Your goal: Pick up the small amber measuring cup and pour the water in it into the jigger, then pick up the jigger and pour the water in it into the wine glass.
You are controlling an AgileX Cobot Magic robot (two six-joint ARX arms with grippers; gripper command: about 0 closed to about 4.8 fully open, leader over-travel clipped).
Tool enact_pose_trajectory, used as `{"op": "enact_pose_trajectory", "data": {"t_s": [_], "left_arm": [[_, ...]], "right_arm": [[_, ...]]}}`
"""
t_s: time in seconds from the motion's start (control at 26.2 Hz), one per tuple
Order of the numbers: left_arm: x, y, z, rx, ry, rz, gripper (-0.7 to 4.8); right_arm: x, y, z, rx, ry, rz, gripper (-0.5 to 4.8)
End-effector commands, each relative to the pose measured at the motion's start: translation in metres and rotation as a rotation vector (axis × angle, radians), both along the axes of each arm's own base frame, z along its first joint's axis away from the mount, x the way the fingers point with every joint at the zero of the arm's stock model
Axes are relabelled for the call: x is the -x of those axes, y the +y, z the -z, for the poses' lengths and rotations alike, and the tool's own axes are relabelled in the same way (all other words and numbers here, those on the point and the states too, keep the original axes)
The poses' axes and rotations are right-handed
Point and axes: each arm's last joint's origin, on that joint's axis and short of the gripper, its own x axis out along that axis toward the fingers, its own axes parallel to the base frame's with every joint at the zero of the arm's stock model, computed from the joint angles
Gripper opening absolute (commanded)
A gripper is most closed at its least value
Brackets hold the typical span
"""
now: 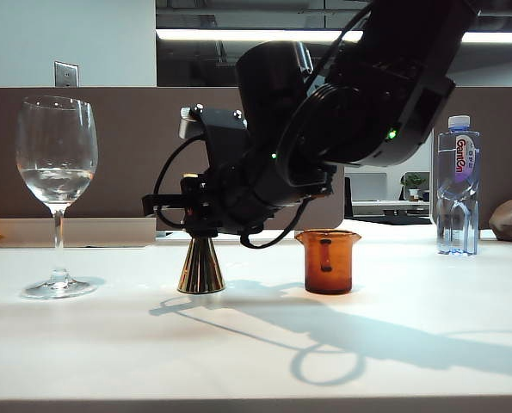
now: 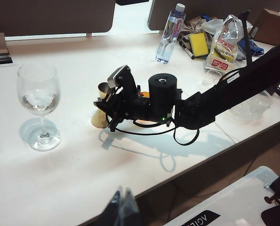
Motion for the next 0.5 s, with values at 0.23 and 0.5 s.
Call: {"op": "enact_pose_trajectory", "data": {"t_s": [0.23,0.5], "left_arm": [[0.001,0.000,0.000,0.000,0.003,0.003,-0.02],[0.001,0.000,0.000,0.000,0.003,0.003,-0.02]], "right_arm": [[0.005,0.006,-0.004,-0.008,-0.021,0.030,3.45],[0.016,0.012,-0.005,0.042,-0.009,0.078,4.32]]}}
